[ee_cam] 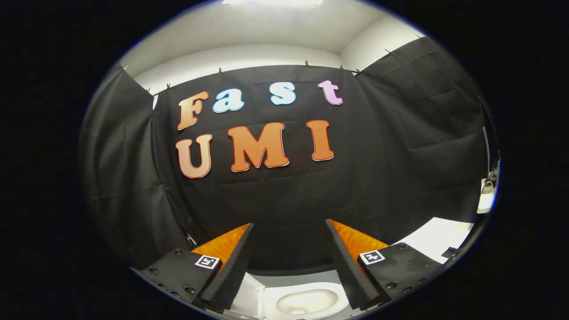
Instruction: Open the toilet lid.
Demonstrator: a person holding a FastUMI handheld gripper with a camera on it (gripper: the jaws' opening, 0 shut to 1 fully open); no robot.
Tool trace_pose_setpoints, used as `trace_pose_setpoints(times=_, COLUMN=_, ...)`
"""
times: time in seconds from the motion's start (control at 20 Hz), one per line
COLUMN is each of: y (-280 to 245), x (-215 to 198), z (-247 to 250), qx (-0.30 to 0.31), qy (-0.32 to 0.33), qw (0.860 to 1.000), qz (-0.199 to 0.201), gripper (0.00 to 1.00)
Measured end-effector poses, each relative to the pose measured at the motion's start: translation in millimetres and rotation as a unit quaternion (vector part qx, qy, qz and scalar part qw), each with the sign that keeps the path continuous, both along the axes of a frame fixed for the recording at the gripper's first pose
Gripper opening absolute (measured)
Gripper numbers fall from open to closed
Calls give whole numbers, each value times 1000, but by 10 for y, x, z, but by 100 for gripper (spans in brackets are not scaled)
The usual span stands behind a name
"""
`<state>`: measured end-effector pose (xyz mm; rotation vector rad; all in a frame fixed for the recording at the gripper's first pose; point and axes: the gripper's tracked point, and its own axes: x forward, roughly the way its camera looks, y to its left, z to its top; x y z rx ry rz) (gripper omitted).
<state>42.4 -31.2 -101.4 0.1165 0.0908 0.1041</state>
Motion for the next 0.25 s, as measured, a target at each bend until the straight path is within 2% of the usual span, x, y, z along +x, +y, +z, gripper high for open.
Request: trace_pose_setpoints(times=0.25, y=-21, x=-8, z=-20, qx=1, qy=1, qw=1000, qz=-2, gripper=98)
